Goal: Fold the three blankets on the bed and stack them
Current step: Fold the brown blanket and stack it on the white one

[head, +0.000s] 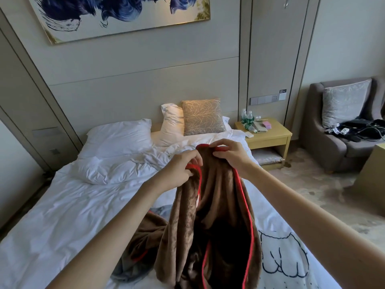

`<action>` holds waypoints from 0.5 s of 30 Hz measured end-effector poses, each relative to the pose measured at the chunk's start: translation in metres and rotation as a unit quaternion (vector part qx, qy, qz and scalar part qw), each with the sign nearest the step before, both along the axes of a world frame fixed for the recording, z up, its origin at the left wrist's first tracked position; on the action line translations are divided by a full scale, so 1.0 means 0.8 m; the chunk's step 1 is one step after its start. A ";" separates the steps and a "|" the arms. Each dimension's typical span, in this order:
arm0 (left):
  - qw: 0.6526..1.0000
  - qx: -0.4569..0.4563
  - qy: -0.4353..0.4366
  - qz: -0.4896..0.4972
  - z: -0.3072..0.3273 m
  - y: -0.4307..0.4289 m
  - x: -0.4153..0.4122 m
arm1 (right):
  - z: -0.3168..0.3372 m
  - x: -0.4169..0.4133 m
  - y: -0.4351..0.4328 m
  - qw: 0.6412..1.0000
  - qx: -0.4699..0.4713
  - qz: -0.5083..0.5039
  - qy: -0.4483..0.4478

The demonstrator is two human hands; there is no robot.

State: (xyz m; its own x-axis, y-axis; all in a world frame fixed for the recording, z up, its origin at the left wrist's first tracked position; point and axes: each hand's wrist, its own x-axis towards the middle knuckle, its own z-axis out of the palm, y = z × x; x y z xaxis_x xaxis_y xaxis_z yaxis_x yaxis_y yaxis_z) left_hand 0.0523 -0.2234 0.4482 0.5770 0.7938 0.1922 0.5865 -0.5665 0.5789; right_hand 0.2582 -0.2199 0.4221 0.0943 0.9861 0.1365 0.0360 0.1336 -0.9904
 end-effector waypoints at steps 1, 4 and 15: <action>0.999 0.032 -0.025 -0.003 0.000 0.000 0.000 | 0.001 -0.006 -0.003 1.000 -0.008 0.027 0.006; 0.988 0.115 -0.100 -0.007 0.003 0.000 0.002 | 0.004 -0.023 -0.008 0.996 -0.011 0.088 0.022; 0.968 0.013 -0.229 0.106 -0.010 0.004 -0.007 | 0.020 -0.041 -0.011 0.975 -0.007 0.189 0.119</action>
